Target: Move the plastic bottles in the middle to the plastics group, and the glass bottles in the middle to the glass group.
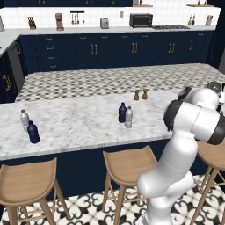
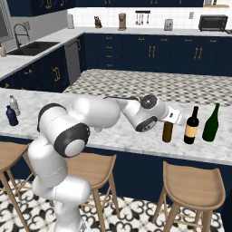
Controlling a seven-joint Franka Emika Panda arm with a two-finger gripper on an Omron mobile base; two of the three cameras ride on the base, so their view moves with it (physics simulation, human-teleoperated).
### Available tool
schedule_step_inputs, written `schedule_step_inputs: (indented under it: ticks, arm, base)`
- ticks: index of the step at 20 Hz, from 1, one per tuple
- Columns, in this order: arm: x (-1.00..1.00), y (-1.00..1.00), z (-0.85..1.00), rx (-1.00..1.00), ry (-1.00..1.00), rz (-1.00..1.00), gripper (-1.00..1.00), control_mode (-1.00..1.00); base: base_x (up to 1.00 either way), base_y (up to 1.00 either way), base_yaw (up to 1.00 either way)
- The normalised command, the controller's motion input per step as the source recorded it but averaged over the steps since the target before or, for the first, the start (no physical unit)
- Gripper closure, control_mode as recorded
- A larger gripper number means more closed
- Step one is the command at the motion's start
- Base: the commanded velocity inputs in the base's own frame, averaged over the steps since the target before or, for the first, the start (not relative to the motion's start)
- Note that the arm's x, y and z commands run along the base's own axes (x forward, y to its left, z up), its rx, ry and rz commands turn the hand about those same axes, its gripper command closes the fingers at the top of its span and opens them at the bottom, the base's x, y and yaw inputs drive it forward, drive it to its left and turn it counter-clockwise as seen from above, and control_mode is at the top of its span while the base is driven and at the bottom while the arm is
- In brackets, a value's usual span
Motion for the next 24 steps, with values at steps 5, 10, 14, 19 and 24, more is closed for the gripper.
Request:
schedule_step_inputs:
  ticks: [5, 10, 14, 19, 24]
  arm:
    - [0.11, -0.06, -0.05, 0.04, -0.03, 0.00, 1.00, -1.00]
    - [0.03, -0.11, -0.06, 0.04, -0.01, 0.00, 1.00, -1.00]
    - [0.11, -0.09, -0.09, 0.03, -0.01, 0.00, 1.00, -1.00]
    - [0.18, -0.09, 0.00, 0.02, -0.08, 0.00, 1.00, -1.00]
    - [0.09, -0.15, -0.04, 0.00, -0.05, 0.00, 1.00, -1.00]
  base:
    - [0.00, 0.00, 0.00]
    - [0.00, 0.00, 0.00]
    - [0.00, 0.00, 0.00]
    - [0.00, 0.00, 0.00]
    - [0.00, 0.00, 0.00]
